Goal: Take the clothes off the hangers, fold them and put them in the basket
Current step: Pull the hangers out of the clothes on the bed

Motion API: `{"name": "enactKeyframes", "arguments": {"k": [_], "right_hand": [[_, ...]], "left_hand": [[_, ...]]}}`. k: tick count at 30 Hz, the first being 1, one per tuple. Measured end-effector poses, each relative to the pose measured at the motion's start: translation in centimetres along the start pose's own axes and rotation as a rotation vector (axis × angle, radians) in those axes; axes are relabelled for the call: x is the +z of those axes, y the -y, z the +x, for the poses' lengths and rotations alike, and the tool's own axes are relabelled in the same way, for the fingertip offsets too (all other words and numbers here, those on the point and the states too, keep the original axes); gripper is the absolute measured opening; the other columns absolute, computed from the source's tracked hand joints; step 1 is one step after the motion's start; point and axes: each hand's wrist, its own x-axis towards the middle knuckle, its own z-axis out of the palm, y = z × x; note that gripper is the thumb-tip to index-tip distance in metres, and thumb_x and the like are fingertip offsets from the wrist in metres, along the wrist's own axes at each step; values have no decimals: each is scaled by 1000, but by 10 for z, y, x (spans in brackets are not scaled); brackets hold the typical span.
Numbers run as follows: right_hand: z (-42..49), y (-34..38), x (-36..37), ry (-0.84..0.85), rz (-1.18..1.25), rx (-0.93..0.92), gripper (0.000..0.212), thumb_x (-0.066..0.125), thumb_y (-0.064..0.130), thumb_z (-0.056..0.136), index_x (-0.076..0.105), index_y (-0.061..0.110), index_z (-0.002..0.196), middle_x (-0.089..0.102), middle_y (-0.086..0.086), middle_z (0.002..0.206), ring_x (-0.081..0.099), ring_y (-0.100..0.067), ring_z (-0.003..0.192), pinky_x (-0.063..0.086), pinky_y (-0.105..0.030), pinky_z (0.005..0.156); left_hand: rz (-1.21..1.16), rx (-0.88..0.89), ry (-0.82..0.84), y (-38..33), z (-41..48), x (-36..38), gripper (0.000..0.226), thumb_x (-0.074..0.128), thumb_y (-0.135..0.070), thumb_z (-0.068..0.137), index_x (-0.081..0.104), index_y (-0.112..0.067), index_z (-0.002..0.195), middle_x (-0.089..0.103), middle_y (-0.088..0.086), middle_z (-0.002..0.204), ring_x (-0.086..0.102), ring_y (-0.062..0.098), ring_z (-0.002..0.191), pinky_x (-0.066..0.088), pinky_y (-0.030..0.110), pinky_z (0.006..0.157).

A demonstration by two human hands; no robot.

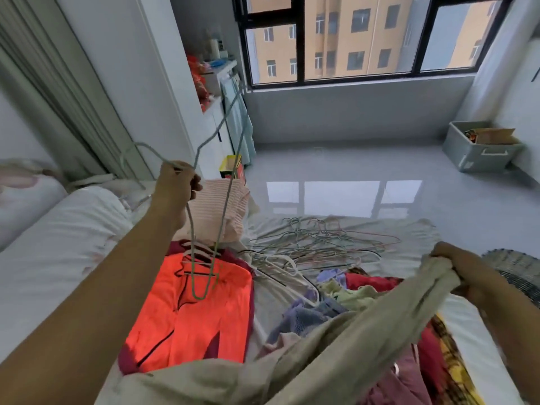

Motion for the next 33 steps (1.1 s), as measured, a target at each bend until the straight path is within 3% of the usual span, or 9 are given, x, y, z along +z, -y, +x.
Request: {"name": "enactKeyframes", "arguments": {"k": [4, 7, 11, 14, 19, 24, 27, 30, 33], "right_hand": [[29, 3, 16, 15, -109, -35, 28, 52, 29, 93, 52, 7, 75, 47, -11, 68, 40, -24, 59, 33, -29, 58], [51, -41, 64, 126, -353, -59, 47, 40, 41, 98, 63, 0, 105, 61, -20, 101, 57, -31, 93, 42, -35, 81], [57, -109, 115, 315, -499, 8, 22, 38, 38, 99, 52, 21, 94, 55, -5, 82, 53, -20, 73, 47, -30, 70], [59, -146, 137, 342, -381, 121, 28, 42, 21, 99, 53, 5, 80, 50, -6, 69, 47, -16, 59, 40, -23, 51], [74, -166, 163, 285, -165, 116, 29, 41, 17, 99, 56, 8, 76, 56, -9, 74, 52, -19, 66, 41, -30, 61], [99, -174, 201, 267, 13, 117, 26, 41, 17, 99, 60, 8, 83, 64, -11, 82, 59, -22, 75, 46, -30, 65], [112, -194, 215, 220, 82, 160, 28, 42, 15, 99, 62, 6, 82, 65, -12, 80, 60, -23, 72, 44, -30, 61], [123, -228, 224, 142, 150, 219, 29, 41, 11, 98, 61, 3, 78, 65, -10, 67, 58, -18, 56, 46, -20, 47], [129, -256, 229, 57, 182, 256, 27, 41, 7, 97, 58, -4, 80, 62, -5, 49, 54, -5, 37, 39, -13, 35]], "left_hand": [[189, -95, 82, 62, -18, 13, 20, 42, -2, 95, 39, -13, 78, 48, 6, 65, 47, 4, 39, 32, 16, 36], [296, -200, 129, 98, -30, 16, 27, 45, 5, 91, 39, -15, 74, 50, 9, 65, 52, 11, 45, 37, 16, 37], [403, -266, 228, 131, -37, 17, 31, 41, 12, 90, 41, -15, 73, 51, 8, 66, 54, 5, 41, 37, 13, 37], [494, -235, 283, 153, -34, 23, 33, 40, 13, 90, 42, -15, 72, 50, 9, 68, 53, 14, 50, 35, 8, 35], [625, -238, 368, 194, -12, 46, 21, 41, 9, 90, 48, -8, 80, 53, 9, 71, 51, 14, 52, 37, 8, 39], [595, -153, 439, 226, 28, 98, 22, 44, 10, 89, 53, -11, 87, 54, 7, 65, 51, -9, 40, 39, 8, 48], [522, -142, 521, 242, 66, 145, 17, 49, 5, 90, 60, -7, 89, 63, 14, 78, 64, -1, 66, 49, 29, 70], [707, -124, 564, 269, 105, 182, 46, 53, -17, 94, 40, -1, 135, 48, 19, 137, 46, 26, 125, 34, 30, 99], [774, -222, 556, 312, 119, 183, 50, 54, -21, 93, 39, 2, 135, 46, 20, 138, 45, 29, 126, 33, 27, 94]]}}
